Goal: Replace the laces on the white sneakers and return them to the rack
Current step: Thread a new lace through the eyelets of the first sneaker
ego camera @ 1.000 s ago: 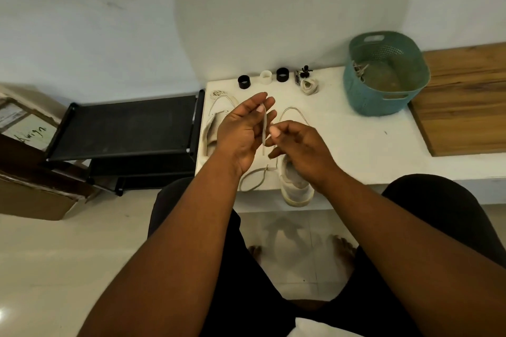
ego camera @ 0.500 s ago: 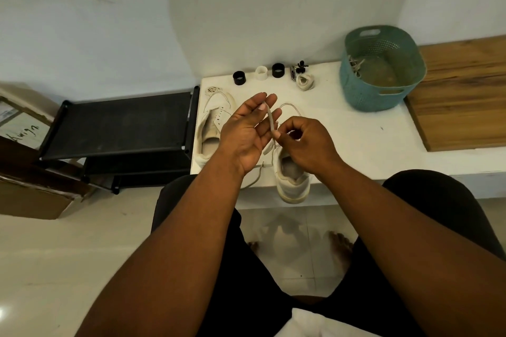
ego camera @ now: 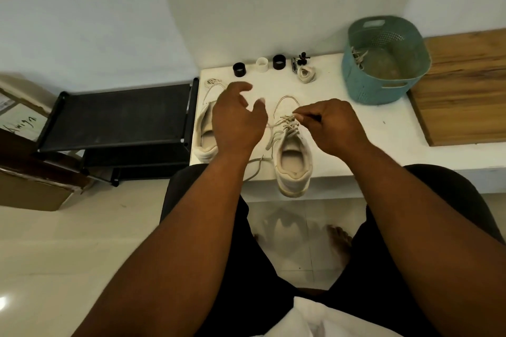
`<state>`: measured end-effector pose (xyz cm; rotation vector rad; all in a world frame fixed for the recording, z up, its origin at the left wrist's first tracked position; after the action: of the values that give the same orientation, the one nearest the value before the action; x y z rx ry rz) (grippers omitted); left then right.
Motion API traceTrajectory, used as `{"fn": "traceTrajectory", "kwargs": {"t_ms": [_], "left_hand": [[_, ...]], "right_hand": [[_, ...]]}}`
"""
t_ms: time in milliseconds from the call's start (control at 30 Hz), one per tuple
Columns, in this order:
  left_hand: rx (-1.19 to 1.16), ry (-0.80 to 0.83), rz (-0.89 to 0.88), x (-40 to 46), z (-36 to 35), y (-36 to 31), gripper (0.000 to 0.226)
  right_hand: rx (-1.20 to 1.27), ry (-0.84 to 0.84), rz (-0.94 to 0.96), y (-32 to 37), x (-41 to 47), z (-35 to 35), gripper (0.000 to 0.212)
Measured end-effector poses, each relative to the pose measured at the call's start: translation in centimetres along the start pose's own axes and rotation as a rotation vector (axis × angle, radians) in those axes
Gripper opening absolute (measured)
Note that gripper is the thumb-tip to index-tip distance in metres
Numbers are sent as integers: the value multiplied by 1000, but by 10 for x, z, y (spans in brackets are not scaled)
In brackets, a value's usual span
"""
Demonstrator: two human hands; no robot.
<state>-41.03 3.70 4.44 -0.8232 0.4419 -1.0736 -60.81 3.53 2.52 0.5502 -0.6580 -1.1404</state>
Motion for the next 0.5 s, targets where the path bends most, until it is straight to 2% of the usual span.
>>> {"fn": "traceTrajectory", "kwargs": {"t_ms": [33,67,100,167,200,367,500], "left_hand": [[-73,5,-124,-2,-1,-8,25],[-163,104,-224,-4,-8,-15,24],[-233,269,-268,-9,-19,-19,26],[-275,615,-222,-23,-40,-20,32],[-258,697,-186,-27,-46,-18,35],[-86,723,-81,-18,-46,-8,43],[7,694,-84,-10,-48,5,22]], "right_hand": [[-84,82,13,1,0,-2,21],[-119,144,33,5,-1,-5,24],[-122,175,62,12,-2,-8,24],[-94,151,106,24,-4,-11,20],[-76,115,112,27,-5,-11,18],[-13,-17,130,17,-4,-1,10],[64,-19,46,0,-3,-1,4]]}}
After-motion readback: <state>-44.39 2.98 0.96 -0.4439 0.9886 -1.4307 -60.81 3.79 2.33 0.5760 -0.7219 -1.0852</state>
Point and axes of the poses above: each hand's wrist, its own x-axis towards the middle knuckle, its own z-axis out of the back of the hand, y = z × x, the point moved 5 cm from there along x, towards the middle knuckle, and after that the axes turned 10 degrees about z, right-handed, at the moved point
